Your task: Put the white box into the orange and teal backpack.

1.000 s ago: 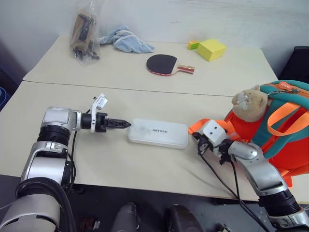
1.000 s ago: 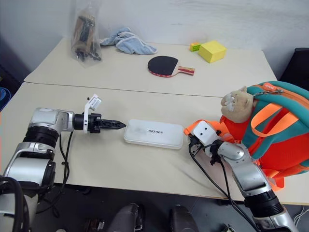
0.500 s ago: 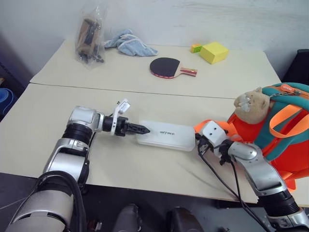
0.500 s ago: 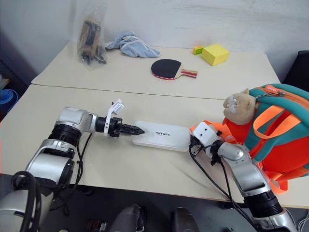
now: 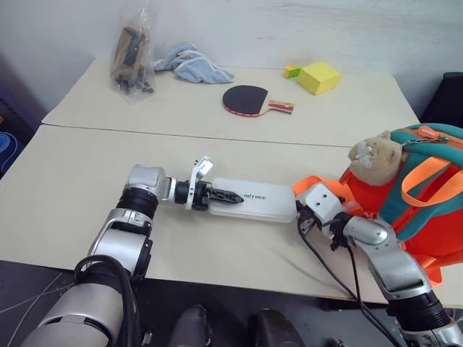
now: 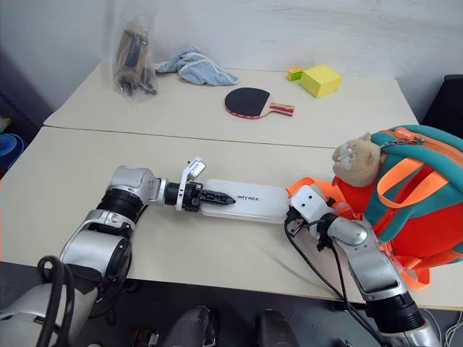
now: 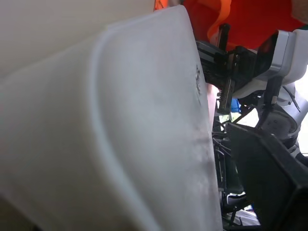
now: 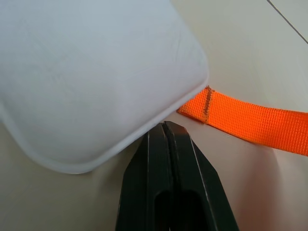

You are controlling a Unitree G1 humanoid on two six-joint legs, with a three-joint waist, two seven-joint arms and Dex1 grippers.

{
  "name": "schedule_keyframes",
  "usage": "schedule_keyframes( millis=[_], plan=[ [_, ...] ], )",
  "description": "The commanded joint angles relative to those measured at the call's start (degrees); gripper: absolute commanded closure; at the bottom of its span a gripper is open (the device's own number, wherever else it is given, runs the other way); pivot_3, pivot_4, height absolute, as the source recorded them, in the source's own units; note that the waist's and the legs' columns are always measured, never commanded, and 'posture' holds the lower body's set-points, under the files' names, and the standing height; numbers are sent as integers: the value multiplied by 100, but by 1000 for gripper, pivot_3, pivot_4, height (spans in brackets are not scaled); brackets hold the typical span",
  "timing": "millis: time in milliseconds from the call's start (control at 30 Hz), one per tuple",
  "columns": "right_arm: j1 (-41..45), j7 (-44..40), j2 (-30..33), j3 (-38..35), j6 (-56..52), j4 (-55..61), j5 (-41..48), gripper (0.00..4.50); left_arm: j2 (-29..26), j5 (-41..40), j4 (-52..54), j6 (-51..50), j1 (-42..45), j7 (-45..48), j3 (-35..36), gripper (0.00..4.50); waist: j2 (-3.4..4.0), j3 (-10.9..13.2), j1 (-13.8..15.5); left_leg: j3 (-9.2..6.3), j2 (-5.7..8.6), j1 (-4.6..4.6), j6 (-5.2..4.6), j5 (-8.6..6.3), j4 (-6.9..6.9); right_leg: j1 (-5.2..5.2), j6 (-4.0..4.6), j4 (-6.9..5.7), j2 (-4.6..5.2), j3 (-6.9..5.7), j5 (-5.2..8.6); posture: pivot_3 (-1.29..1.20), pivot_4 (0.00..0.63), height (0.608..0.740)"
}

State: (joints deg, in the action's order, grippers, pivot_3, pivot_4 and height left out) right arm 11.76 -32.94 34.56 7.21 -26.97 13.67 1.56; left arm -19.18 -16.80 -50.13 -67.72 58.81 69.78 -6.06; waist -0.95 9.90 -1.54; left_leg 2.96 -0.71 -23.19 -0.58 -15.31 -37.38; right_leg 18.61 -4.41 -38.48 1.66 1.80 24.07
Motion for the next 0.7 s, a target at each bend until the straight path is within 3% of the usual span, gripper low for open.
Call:
schedule_keyframes(
  millis=[33,167,467,533,633,700],
  plan=[
    [-164,-75,-15,53,7,73,-16,4500,-158,-236,83,-117,74,174,156,2179,-4,2,-4,0,-1,-2,4,2,2,2,0,0,-1,0,0,0,150,740],
    [-249,-59,-6,30,39,121,-29,4500,-322,-576,208,-516,139,171,481,3235,-5,3,-18,0,-5,-1,10,6,7,3,0,0,-5,0,0,0,150,740],
    [-486,52,46,-279,-108,515,-18,4500,-455,-1302,1287,-1253,-39,-178,1064,3305,-9,6,6,-2,-8,-5,16,9,12,8,0,-7,-6,1,0,0,150,740],
    [-810,12,-92,-825,-733,1186,580,4500,-385,-1524,1737,-1266,-171,-305,1266,3305,-7,7,18,-3,-8,-7,16,9,14,9,0,-6,-5,2,0,0,150,740],
    [-1898,-197,-272,-1993,-1714,2774,1836,3937,-313,-1871,2437,-1321,-324,-443,1511,3305,2,13,59,-15,-7,-21,18,9,24,14,0,0,-8,1,0,0,150,740],
    [-2622,-206,-449,-2962,-2206,3652,2686,3328,-310,-1901,2931,-952,-514,-557,1511,3305,5,14,92,-27,-9,-32,24,8,25,19,-1,7,-17,1,1,0,150,740]
  ],
)
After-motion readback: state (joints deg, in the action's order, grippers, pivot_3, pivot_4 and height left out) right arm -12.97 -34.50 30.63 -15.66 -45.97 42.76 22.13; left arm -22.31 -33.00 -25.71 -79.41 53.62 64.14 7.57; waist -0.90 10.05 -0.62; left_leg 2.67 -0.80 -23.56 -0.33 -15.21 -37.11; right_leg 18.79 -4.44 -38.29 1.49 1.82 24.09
